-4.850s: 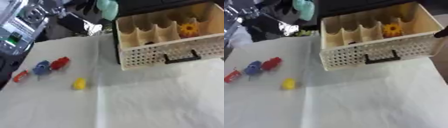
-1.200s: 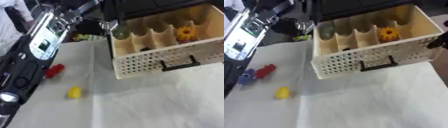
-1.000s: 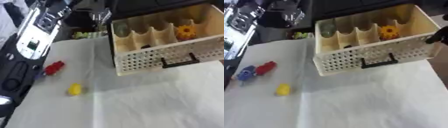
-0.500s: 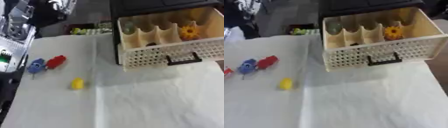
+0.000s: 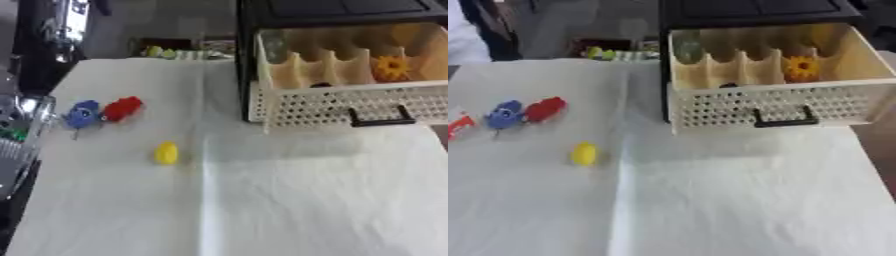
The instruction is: Pick up objects from table and place into drawer.
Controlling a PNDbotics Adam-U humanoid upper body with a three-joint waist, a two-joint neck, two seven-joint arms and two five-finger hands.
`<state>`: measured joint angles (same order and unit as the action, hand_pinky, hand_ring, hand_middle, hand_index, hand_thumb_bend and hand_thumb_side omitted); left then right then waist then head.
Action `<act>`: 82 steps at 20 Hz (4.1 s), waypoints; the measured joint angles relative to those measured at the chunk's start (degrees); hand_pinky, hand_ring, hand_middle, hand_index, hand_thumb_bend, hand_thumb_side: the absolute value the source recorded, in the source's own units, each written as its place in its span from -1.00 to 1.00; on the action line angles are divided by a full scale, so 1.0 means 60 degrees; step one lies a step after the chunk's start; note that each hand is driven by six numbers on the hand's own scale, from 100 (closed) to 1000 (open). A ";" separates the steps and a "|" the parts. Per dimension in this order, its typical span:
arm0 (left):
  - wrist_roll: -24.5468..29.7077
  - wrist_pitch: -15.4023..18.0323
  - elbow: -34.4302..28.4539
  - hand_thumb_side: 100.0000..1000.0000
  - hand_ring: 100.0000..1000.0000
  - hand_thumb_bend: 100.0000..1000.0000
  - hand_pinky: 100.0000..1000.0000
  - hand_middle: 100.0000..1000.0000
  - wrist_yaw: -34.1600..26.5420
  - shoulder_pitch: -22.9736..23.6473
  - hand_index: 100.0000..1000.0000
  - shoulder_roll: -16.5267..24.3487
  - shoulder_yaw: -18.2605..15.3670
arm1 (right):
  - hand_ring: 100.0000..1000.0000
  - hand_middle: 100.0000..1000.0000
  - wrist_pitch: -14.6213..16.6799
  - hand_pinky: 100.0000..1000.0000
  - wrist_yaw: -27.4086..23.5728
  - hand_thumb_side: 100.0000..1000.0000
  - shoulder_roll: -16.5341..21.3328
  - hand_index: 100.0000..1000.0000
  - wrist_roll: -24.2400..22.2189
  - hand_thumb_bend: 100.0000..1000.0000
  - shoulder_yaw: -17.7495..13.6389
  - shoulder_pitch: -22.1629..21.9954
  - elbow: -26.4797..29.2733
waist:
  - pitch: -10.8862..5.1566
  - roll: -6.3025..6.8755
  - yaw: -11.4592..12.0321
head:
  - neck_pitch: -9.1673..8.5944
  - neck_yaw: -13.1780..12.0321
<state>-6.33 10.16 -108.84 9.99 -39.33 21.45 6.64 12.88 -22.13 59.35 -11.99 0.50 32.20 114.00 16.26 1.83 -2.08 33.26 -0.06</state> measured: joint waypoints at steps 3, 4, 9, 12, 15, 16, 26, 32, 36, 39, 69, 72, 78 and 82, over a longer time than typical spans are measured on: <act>-0.0347 -0.0374 -0.0160 0.62 0.02 -1.00 -0.42 0.03 -0.0380 0.0628 0.50 -0.0262 0.0053 | 0.24 -0.10 0.0388 0.12 0.0397 0.82 0.0612 0.51 -0.0377 -0.51 0.0605 -0.0142 0.0001 | -0.0048 -0.0100 0.0011 | 0.0021 0.0034; -0.0407 -0.0504 -0.0255 0.64 0.02 -1.00 -0.43 0.02 -0.0521 0.0847 0.50 -0.0322 0.0058 | 0.26 -0.07 0.0524 0.12 0.0519 0.79 0.0829 0.53 -0.0512 -0.51 0.0821 -0.0213 0.0002 | -0.0064 -0.0134 0.0017 | 0.0037 0.0039; -0.0285 -0.1024 -0.0714 0.69 0.01 -1.00 -0.44 0.02 -0.1210 0.1964 0.49 -0.0512 0.0049 | 0.29 0.04 0.1212 0.12 0.1209 0.67 0.1841 0.61 -0.1200 -0.53 0.1870 -0.0633 0.0004 | -0.0204 -0.0160 0.0037 | 0.0087 0.0091; -0.0102 -0.0951 -0.0736 0.73 0.01 -1.00 -0.44 0.02 -0.1625 0.2494 0.49 -0.0552 -0.0025 | 0.28 0.09 0.1624 0.06 0.1599 0.56 0.2186 0.66 -0.1614 -0.59 0.2365 -0.0941 0.0005 | -0.0236 -0.0219 0.0025 | 0.0150 0.0116; 0.0125 -0.0903 -0.0746 0.74 0.01 -1.00 -0.44 0.02 -0.2062 0.2657 0.48 -0.0554 -0.0119 | 0.29 0.09 0.1902 0.05 0.1835 0.54 0.2415 0.68 -0.2048 -0.61 0.2810 -0.1213 0.0006 | -0.0237 -0.0240 0.0026 | 0.0156 0.0155; 0.0203 -0.0904 -0.0753 0.75 0.01 -1.00 -0.44 0.02 -0.2226 0.2686 0.48 -0.0554 -0.0146 | 0.29 0.08 0.1942 0.05 0.1865 0.53 0.2450 0.69 -0.2228 -0.63 0.2935 -0.1261 0.0006 | -0.0237 -0.0240 0.0032 | 0.0156 0.0179; 0.0910 -0.1088 -0.0763 0.81 0.01 -0.98 -0.46 0.01 -0.3689 0.2874 0.47 -0.0551 -0.0498 | 0.50 0.27 -0.0675 0.30 0.0202 0.71 0.2161 0.92 -0.6503 -0.80 0.3022 -0.0906 0.0006 | -0.0218 -0.0208 0.0080 | 0.0153 0.0274; 0.1017 -0.1144 -0.0763 0.85 0.01 -0.97 -0.46 0.01 -0.3673 0.2946 0.47 -0.0604 -0.0503 | 0.53 0.31 -0.2074 0.34 0.0294 0.79 0.1703 0.92 -0.6662 -0.70 0.3385 -0.0442 0.0006 | -0.0106 -0.0185 0.0195 | 0.0061 0.0375; 0.1072 -0.1216 -0.0764 0.89 0.01 -0.96 -0.47 0.01 -0.3582 0.2986 0.47 -0.0740 -0.0506 | 0.56 0.35 -0.2658 0.38 0.0442 0.81 0.1413 0.94 -0.6671 -0.69 0.3532 -0.0117 0.0006 | -0.0010 -0.0179 0.0307 | -0.0022 0.0426; 0.1102 -0.1272 -0.0764 0.90 0.00 -0.96 -0.47 0.01 -0.3504 0.3034 0.46 -0.0817 -0.0513 | 0.56 0.36 -0.3055 0.38 0.0580 0.80 0.1280 0.93 -0.6673 -0.67 0.3597 0.0016 0.0006 | 0.0069 -0.0180 0.0365 | -0.0100 0.0463; 0.1338 -0.1498 -0.0764 0.98 0.02 -0.94 -0.46 0.01 -0.3051 0.3119 0.48 -0.1156 -0.0517 | 0.50 0.26 -0.3236 0.32 0.2010 0.95 -0.0124 0.80 -0.6668 -0.71 0.4047 0.1641 -0.2945 | 0.0441 -0.0216 0.0804 | -0.0537 0.0736; 0.1382 -0.1524 -0.0764 0.99 0.03 -0.94 -0.46 0.01 -0.3022 0.3123 0.48 -0.1178 -0.0517 | 0.49 0.24 -0.3173 0.31 0.2065 0.91 -0.0315 0.79 -0.6668 -0.68 0.4046 0.1892 -0.3235 | 0.0481 -0.0216 0.0804 | -0.0600 0.0747; 0.1444 -0.1553 -0.0764 1.00 0.03 -0.93 -0.46 0.01 -0.2984 0.3142 0.48 -0.1239 -0.0515 | 0.47 0.19 -0.3133 0.29 0.2215 0.91 -0.0777 0.77 -0.6660 -0.66 0.4017 0.2469 -0.4141 | 0.0534 -0.0217 0.0811 | -0.0630 0.0788; 0.1481 -0.1589 -0.0764 1.00 0.03 -0.93 -0.46 0.01 -0.2963 0.3174 0.48 -0.1290 -0.0515 | 0.46 0.16 -0.3012 0.28 0.2387 0.91 -0.1167 0.75 -0.6664 -0.65 0.3959 0.2885 -0.4931 | 0.0540 -0.0218 0.0816 | -0.0687 0.0791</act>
<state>2.55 0.63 -113.42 -7.79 -20.29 13.70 3.55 -5.19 -7.81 52.36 -51.98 24.25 49.51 84.41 19.50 0.52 2.82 29.14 4.69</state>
